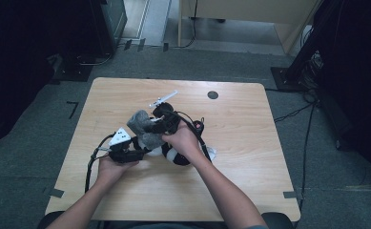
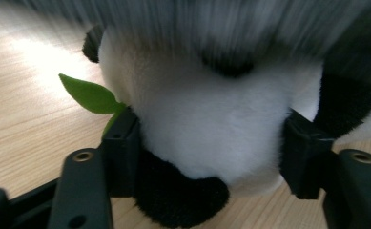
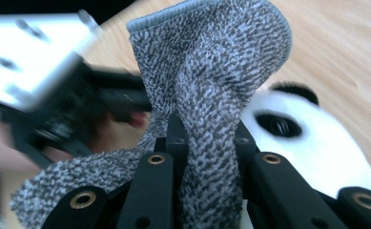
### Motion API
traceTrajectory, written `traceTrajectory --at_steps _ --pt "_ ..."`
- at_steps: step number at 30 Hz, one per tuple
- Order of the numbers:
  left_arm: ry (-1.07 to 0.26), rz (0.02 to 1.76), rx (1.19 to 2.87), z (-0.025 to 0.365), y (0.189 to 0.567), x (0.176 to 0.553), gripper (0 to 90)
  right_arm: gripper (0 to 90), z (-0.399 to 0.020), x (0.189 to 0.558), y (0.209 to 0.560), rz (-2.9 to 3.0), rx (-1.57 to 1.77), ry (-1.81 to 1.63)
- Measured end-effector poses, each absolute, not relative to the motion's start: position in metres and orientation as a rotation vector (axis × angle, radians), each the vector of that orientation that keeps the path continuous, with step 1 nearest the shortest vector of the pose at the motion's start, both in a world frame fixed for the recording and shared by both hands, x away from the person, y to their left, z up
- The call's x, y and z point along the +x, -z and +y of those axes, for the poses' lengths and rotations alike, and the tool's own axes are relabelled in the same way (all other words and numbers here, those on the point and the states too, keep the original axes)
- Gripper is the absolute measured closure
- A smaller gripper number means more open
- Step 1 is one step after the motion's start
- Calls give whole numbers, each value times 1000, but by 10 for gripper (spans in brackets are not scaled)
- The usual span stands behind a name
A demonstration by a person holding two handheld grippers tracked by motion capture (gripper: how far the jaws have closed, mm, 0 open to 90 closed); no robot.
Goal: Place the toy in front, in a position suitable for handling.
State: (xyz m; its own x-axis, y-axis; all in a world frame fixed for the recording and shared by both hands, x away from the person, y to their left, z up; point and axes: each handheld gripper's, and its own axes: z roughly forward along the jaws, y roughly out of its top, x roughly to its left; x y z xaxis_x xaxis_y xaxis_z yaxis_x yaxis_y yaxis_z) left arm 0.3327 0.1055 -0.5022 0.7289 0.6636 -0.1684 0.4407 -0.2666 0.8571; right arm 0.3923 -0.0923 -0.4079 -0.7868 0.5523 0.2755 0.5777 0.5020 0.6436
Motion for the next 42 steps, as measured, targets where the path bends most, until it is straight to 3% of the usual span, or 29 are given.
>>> traceTrajectory --at_steps 6,25,34,42 --pt "-271 851 1902 106 502 333 427 773 -106 395 408 -2706 -1029 1217" --pt "-261 848 1895 107 502 333 428 778 -169 408 408 -2714 -1271 1168" --pt "-268 849 1893 107 501 333 419 779 -137 390 379 -2648 -1163 1334" --pt "-261 867 1889 106 499 331 419 778 -95 386 400 -2600 -1122 1216"
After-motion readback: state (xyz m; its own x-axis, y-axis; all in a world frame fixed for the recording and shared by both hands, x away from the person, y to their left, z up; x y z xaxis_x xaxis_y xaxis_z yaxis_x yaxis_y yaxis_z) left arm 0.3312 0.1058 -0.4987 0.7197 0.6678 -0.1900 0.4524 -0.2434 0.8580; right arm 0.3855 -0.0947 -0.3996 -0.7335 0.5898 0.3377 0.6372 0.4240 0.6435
